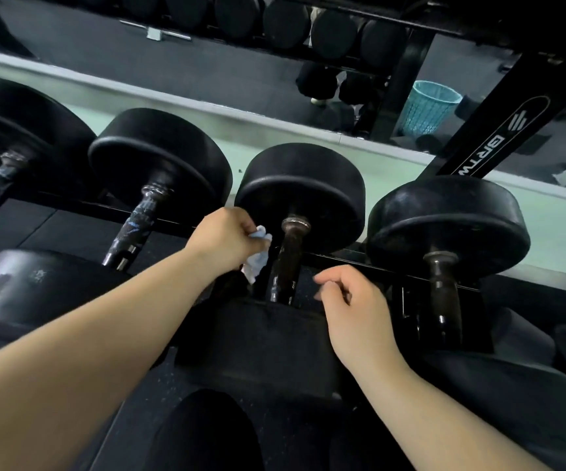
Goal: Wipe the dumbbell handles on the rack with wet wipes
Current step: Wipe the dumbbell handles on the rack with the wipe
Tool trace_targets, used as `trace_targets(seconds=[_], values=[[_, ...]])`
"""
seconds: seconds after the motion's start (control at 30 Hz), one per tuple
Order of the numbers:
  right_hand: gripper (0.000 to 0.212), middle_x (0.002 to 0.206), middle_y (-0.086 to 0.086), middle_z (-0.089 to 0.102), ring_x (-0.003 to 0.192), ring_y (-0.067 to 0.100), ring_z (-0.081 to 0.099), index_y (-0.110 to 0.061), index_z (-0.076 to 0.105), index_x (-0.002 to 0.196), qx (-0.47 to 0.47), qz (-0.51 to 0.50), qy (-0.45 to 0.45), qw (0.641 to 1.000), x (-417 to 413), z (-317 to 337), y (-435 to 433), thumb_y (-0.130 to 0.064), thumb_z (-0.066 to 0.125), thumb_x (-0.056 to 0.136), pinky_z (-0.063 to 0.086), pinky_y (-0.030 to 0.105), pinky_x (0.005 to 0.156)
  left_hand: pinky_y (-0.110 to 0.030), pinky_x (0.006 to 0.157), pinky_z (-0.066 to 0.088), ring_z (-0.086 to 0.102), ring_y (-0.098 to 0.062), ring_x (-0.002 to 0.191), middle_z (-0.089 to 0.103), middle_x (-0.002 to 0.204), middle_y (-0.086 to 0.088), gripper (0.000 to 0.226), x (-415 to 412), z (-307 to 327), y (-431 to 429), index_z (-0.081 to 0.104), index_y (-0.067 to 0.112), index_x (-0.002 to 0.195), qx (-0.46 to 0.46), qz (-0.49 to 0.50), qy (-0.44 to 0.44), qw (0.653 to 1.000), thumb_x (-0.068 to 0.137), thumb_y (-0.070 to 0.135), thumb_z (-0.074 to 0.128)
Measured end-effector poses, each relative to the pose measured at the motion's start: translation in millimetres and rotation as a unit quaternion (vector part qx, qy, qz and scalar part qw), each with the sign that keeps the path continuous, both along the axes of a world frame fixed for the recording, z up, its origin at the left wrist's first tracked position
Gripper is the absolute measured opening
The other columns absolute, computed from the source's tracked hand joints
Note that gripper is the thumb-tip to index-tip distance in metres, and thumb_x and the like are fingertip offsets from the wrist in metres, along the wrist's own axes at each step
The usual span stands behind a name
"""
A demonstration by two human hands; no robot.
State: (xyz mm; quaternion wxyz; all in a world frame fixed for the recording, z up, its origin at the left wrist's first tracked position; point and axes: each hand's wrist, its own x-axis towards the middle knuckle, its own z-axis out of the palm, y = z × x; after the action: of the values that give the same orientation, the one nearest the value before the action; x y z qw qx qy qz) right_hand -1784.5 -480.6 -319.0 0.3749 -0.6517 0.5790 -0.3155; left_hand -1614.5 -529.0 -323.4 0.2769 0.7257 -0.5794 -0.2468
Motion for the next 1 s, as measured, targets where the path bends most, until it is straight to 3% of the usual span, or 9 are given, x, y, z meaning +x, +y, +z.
trace_targets(seconds=[0.1,0.23,0.37,0.53,0.63,0.7,0.87,0.93,1.0], values=[[0.032,0.064,0.001,0.058,0.048,0.002,0.045,-0.031,0.052,0.068,-0.023,-0.006,-0.004,1.0,0.4,-0.6,2.5,-0.008,0.042,0.088,0.033,0.014,0.044,-0.031,0.063,0.051,0.056,-0.022,0.061,0.061,0.073,-0.01,0.025,-3.7,-6.5,-19.2,0.05,0.017,0.06,0.039,-0.018,0.045,0.998,0.08,0.02,0.066],[0.031,0.054,-0.001,0.052,0.043,0.004,0.043,-0.027,0.055,0.065,-0.023,-0.008,-0.003,1.0,0.0,-3.8,0.1,-0.006,0.044,0.084,0.029,0.014,0.042,-0.015,0.052,0.052,0.055,-0.007,0.061,0.059,0.063,0.003,0.016,-12.9,-7.5,-21.8,0.058,0.01,0.069,0.063,-0.036,0.264,0.962,0.084,0.013,0.063],[0.027,0.051,-0.004,0.05,0.043,0.003,0.044,-0.024,0.057,0.065,-0.018,-0.007,-0.001,1.0,-0.7,-5.5,-0.5,-0.008,0.045,0.082,0.029,0.014,0.042,-0.016,0.056,0.053,0.057,-0.011,0.065,0.059,0.072,-0.005,0.019,-14.7,-12.0,-20.9,0.057,0.011,0.074,0.103,-0.03,0.329,0.938,0.091,0.017,0.053],[0.028,0.05,-0.007,0.053,0.046,0.001,0.047,-0.026,0.057,0.062,-0.016,-0.01,-0.002,1.0,-1.0,-5.8,-0.9,-0.008,0.045,0.081,0.031,0.012,0.044,-0.014,0.05,0.051,0.059,-0.002,0.053,0.057,0.065,-0.001,0.021,-8.4,-8.1,-11.8,0.056,0.011,0.069,0.168,-0.09,0.298,0.935,0.085,-0.003,0.055],[0.027,0.048,-0.01,0.053,0.049,0.001,0.048,-0.025,0.057,0.063,-0.011,-0.008,0.004,1.0,-0.9,-6.2,-1.2,-0.01,0.045,0.081,0.034,0.012,0.047,-0.01,0.043,0.043,0.052,0.004,0.038,0.056,0.043,0.008,0.024,-7.8,-1.1,4.0,0.06,0.015,0.065,0.226,-0.188,0.182,0.938,0.08,-0.005,0.061],[0.026,0.05,-0.014,0.055,0.05,0.001,0.048,-0.025,0.057,0.063,-0.007,-0.005,0.008,1.0,-1.2,-5.6,-1.3,-0.01,0.045,0.081,0.034,0.012,0.047,-0.008,0.039,0.038,0.045,0.005,0.032,0.052,0.034,0.012,0.028,-12.3,-1.4,11.6,0.061,0.019,0.061,0.226,-0.193,0.129,0.946,0.078,-0.003,0.063],[0.027,0.051,-0.023,0.054,0.044,0.0,0.047,-0.025,0.057,0.064,0.001,0.0,0.007,1.0,-1.9,-5.1,-1.0,-0.01,0.043,0.083,0.032,0.013,0.042,-0.006,0.048,0.043,0.049,0.007,0.039,0.055,0.037,0.013,0.026,-10.0,-5.2,-0.6,0.063,0.018,0.058,0.107,-0.086,0.171,0.976,0.074,-0.002,0.068],[0.028,0.052,-0.024,0.055,0.045,-0.001,0.047,-0.026,0.056,0.064,-0.002,0.001,0.012,1.0,-1.4,-5.2,-1.1,-0.011,0.043,0.083,0.032,0.012,0.042,-0.007,0.045,0.044,0.05,0.005,0.038,0.055,0.037,0.01,0.026,-9.0,-2.8,-1.0,0.062,0.015,0.06,0.14,-0.107,0.195,0.965,0.074,-0.006,0.067],[0.028,0.055,-0.025,0.055,0.047,0.0,0.048,-0.027,0.056,0.063,-0.005,0.001,0.018,1.0,-0.7,-5.6,-1.9,-0.011,0.044,0.082,0.033,0.013,0.044,-0.009,0.044,0.044,0.049,0.002,0.037,0.056,0.042,0.006,0.029,-10.6,-1.1,4.4,0.063,0.017,0.058,0.203,-0.167,0.156,0.952,0.075,-0.007,0.065]])
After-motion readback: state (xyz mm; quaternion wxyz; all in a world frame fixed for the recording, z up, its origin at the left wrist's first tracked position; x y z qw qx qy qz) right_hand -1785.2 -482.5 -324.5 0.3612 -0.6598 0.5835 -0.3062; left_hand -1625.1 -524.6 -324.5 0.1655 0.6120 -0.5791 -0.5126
